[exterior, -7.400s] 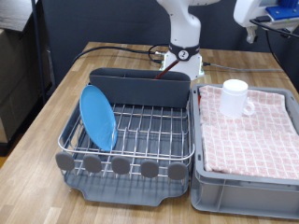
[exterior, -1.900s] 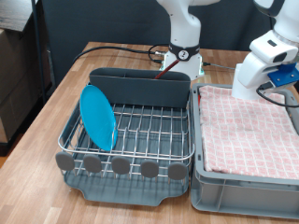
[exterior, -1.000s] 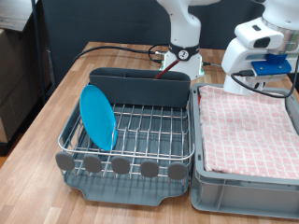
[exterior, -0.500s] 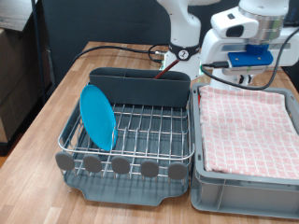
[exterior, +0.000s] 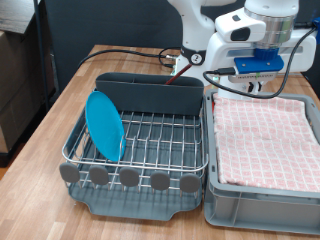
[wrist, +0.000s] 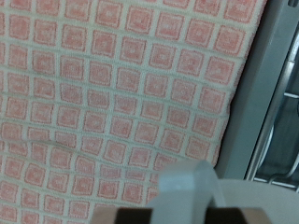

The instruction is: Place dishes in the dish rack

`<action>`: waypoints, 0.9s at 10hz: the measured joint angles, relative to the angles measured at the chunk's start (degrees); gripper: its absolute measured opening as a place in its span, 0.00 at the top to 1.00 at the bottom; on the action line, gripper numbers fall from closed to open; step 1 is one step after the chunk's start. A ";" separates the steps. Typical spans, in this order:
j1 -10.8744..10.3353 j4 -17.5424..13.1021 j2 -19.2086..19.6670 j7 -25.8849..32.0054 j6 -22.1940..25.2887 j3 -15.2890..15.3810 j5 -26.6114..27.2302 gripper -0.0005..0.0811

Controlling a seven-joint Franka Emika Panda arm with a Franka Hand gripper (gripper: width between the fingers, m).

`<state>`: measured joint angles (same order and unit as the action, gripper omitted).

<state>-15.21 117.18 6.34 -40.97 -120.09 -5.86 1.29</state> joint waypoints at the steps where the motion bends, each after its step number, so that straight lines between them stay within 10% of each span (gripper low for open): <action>1: 0.08 -0.52 0.50 -0.22 -0.10 -0.54 0.92 0.91; 9: 3.57 -15.61 13.45 2.88 -4.44 -3.14 7.39 0.91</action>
<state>-11.63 101.57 19.80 -38.09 -124.53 -9.01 8.67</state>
